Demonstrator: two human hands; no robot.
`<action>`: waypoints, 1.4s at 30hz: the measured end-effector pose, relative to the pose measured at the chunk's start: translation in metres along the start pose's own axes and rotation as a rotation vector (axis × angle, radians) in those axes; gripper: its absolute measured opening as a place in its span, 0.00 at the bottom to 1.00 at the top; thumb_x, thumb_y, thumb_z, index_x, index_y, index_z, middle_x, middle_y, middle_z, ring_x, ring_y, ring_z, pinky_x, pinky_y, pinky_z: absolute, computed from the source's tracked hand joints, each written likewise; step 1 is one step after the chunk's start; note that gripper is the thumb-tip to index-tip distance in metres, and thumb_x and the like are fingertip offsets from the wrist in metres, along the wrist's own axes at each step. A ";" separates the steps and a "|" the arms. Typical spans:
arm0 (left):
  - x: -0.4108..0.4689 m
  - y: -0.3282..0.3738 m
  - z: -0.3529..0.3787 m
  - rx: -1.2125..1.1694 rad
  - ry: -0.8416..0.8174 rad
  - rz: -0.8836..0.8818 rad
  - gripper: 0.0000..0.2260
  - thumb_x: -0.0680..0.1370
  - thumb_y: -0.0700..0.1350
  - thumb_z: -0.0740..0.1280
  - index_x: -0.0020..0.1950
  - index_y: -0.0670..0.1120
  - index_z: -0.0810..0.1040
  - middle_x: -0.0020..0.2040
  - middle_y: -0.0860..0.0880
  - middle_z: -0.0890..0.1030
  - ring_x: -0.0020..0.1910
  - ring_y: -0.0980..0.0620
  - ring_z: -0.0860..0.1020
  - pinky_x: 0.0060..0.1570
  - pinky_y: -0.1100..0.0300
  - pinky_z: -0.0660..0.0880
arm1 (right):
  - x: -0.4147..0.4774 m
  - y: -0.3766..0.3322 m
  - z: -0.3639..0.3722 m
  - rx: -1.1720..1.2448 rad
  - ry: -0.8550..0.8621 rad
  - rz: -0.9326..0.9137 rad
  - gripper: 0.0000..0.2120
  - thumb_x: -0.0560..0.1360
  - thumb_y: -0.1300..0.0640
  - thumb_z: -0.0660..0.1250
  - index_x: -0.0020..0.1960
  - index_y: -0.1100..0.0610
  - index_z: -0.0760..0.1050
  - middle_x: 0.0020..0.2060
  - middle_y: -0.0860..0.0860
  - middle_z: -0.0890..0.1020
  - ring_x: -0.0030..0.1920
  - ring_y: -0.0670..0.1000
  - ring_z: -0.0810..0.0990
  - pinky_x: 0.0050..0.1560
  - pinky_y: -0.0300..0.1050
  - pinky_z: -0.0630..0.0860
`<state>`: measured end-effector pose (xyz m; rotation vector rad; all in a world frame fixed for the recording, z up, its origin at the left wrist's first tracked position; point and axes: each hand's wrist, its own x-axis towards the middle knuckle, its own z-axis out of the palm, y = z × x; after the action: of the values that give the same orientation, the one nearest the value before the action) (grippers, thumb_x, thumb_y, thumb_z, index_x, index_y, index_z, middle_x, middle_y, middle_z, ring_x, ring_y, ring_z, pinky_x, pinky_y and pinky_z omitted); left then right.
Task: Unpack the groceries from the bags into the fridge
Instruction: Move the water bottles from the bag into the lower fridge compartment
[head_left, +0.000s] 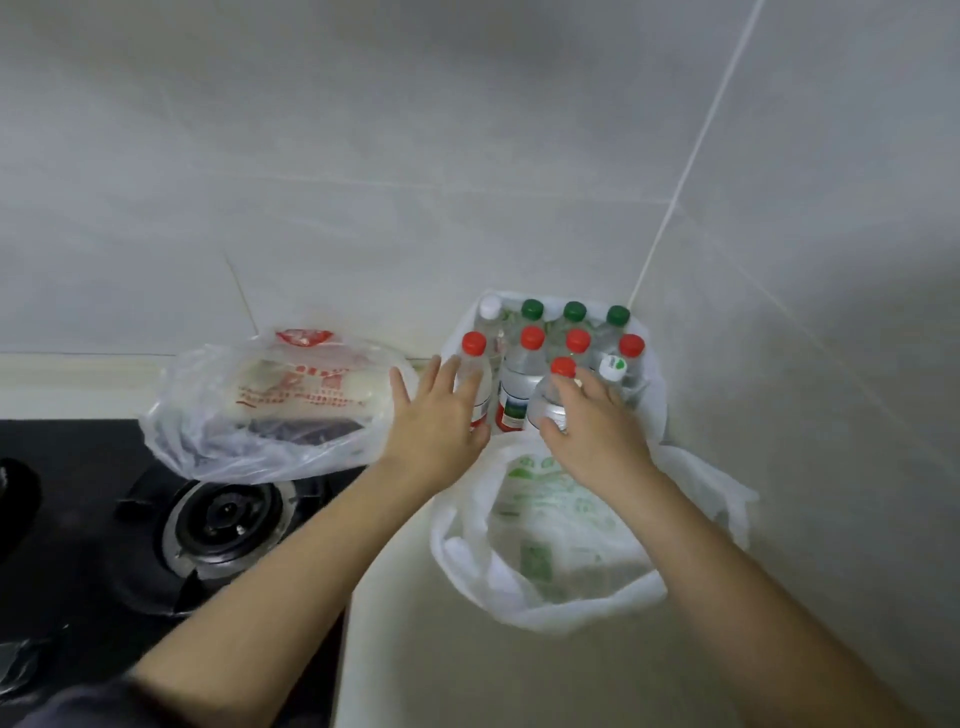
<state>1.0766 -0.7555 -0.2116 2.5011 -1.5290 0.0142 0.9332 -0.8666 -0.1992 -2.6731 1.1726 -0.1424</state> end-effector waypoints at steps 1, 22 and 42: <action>0.018 -0.002 0.000 0.050 0.013 0.036 0.27 0.80 0.55 0.57 0.77 0.48 0.56 0.77 0.46 0.56 0.77 0.45 0.52 0.72 0.39 0.50 | 0.015 0.000 0.000 -0.051 0.018 0.009 0.25 0.80 0.48 0.58 0.75 0.52 0.61 0.74 0.54 0.61 0.70 0.60 0.64 0.66 0.56 0.68; 0.140 -0.006 0.034 0.291 -0.077 -0.014 0.13 0.82 0.47 0.55 0.64 0.44 0.65 0.43 0.47 0.78 0.37 0.46 0.74 0.31 0.57 0.65 | 0.112 0.014 0.034 -0.423 0.040 0.009 0.12 0.80 0.61 0.56 0.62 0.60 0.69 0.51 0.58 0.81 0.49 0.59 0.81 0.37 0.46 0.68; 0.032 0.003 -0.137 0.041 0.460 -0.195 0.12 0.77 0.53 0.61 0.48 0.45 0.71 0.35 0.48 0.75 0.34 0.45 0.73 0.33 0.58 0.64 | 0.091 0.011 0.001 -0.284 0.138 -0.075 0.14 0.79 0.51 0.57 0.54 0.58 0.76 0.38 0.52 0.78 0.39 0.55 0.77 0.34 0.43 0.67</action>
<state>1.1022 -0.7598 -0.0732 2.4365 -1.1071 0.5537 0.9872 -0.9399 -0.2029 -2.9995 1.2135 -0.1886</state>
